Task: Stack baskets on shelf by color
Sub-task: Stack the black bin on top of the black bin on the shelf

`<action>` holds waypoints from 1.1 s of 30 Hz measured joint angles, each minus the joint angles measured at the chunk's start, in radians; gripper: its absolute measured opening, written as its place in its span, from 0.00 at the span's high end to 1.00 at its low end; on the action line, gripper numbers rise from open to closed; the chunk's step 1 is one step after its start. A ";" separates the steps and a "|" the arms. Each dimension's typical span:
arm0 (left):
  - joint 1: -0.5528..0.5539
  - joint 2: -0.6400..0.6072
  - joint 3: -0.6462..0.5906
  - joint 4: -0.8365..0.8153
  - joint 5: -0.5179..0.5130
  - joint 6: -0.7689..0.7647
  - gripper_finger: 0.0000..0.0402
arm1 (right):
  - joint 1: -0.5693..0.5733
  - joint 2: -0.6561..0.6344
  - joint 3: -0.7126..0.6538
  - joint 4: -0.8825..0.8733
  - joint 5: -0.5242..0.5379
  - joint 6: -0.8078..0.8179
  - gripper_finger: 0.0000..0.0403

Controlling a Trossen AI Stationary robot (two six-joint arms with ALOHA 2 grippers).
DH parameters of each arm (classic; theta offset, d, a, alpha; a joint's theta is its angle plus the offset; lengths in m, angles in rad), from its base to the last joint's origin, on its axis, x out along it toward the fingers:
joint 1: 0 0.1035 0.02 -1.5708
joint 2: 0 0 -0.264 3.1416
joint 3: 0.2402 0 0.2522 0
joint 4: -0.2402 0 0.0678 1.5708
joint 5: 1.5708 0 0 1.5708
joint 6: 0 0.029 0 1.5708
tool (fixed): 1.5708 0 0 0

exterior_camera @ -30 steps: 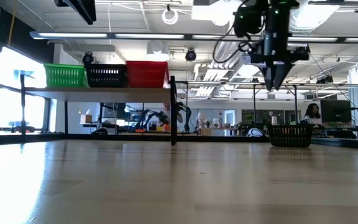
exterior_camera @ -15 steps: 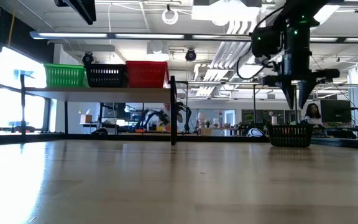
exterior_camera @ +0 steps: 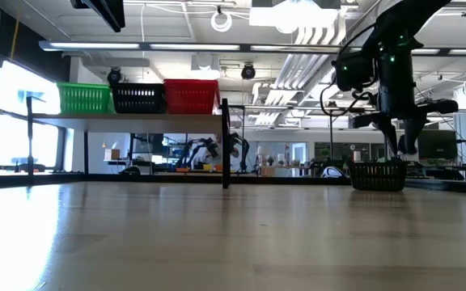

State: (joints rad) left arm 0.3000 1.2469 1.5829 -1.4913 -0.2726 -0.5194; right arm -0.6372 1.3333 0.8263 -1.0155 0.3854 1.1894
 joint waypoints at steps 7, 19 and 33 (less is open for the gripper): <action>0.000 0.000 0.000 0.000 0.000 0.000 0.78 | -0.016 0.000 -0.061 0.077 -0.007 0.038 0.77; 0.000 0.000 0.000 0.000 0.000 0.000 0.78 | -0.070 0.001 -0.155 0.230 -0.048 0.036 0.83; -0.001 0.000 0.000 0.001 0.000 0.079 0.78 | 0.013 0.001 -0.120 0.283 -0.051 0.000 0.99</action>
State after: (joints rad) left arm 0.2990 1.2472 1.5829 -1.4906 -0.2726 -0.4404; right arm -0.6241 1.3338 0.7060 -0.7329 0.3341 1.1897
